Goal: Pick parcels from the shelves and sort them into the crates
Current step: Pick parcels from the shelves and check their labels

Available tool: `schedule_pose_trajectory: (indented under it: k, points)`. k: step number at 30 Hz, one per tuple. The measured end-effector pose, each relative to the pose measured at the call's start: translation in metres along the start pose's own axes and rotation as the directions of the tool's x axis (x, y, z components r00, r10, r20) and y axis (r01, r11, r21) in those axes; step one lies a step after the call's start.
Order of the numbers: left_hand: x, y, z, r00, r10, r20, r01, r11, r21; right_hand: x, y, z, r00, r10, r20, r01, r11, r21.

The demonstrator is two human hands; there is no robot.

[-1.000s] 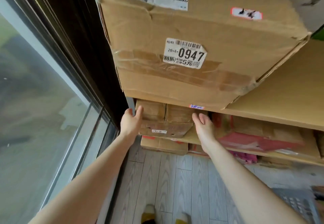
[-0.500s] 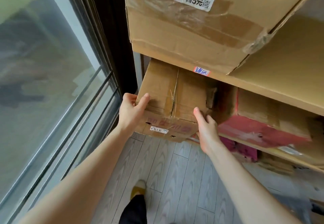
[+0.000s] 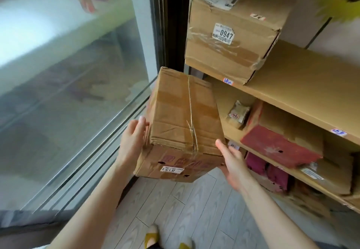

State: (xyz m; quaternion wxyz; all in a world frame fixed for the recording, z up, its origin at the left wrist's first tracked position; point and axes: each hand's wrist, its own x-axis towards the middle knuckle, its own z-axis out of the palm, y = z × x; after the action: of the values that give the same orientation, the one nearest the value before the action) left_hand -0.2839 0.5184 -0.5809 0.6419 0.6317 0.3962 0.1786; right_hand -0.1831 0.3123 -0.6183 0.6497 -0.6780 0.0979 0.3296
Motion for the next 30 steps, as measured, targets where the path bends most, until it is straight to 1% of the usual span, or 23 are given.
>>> schedule_pose_trajectory:
  k: [3,5,7,8,10,13,15,17,19,21,23,26,28,30]
  points:
    - [-0.026,0.029,-0.021,0.982,0.187,-0.029,-0.185,0.980,0.072,-0.021,-0.018,0.010,0.995,-0.051,0.091,0.046,0.998,0.052]
    - [-0.034,0.042,-0.033,0.964,0.257,-0.061,-0.247,0.959,0.137,-0.030,-0.030,0.015,0.991,-0.086,0.107,0.079,0.994,0.069]
    - [-0.036,0.051,-0.045,0.955,0.287,-0.072,-0.267,0.941,0.207,-0.037,-0.045,0.018,0.986,-0.125,0.109,0.115,0.989,0.095]
    - [-0.037,0.054,-0.049,0.955,0.292,-0.056,-0.274,0.936,0.221,-0.041,-0.051,0.018,0.984,-0.145,0.102,0.134,0.986,0.104]
    - [-0.043,0.059,-0.051,0.961,0.278,-0.009,-0.273,0.948,0.164,-0.049,-0.060,0.017,0.976,-0.188,0.109,0.179,0.980,0.090]
    - [-0.046,0.070,-0.051,0.981,0.192,0.012,-0.192,0.981,0.008,-0.057,-0.069,0.015,0.966,-0.238,0.104,0.231,0.970,0.074]
    - [-0.041,0.077,-0.054,0.983,0.135,0.121,-0.132,0.991,-0.032,-0.065,-0.076,0.014,0.948,-0.299,0.110,0.292,0.954,0.075]
    - [-0.039,0.083,-0.056,0.963,0.074,0.260,-0.056,0.996,-0.075,-0.075,-0.086,0.012,0.921,-0.370,0.124,0.365,0.929,0.063]
    - [-0.033,0.086,-0.060,0.953,0.050,0.300,0.016,0.977,-0.215,-0.084,-0.096,0.010,0.892,-0.424,0.157,0.424,0.905,0.033]
    - [-0.029,0.088,-0.067,0.942,0.029,0.334,0.094,0.933,-0.347,-0.090,-0.108,0.010,0.874,-0.453,0.177,0.457,0.889,0.021]
    - [-0.028,0.086,-0.072,0.915,-0.025,0.404,0.192,0.906,-0.378,-0.094,-0.120,0.014,0.866,-0.479,0.140,0.483,0.876,0.011]
    - [-0.029,0.081,-0.072,0.886,-0.078,0.457,0.276,0.881,-0.385,-0.096,-0.133,0.026,0.794,-0.602,0.090,0.608,0.787,-0.104]
    - [-0.028,0.080,-0.070,0.883,-0.090,0.461,0.293,0.873,-0.389,-0.094,-0.138,0.028,0.812,-0.582,0.046,0.582,0.803,-0.129]
    - [-0.025,0.082,-0.069,0.884,-0.088,0.460,0.292,0.871,-0.395,-0.090,-0.143,0.023,0.878,-0.478,0.009,0.475,0.869,-0.137]
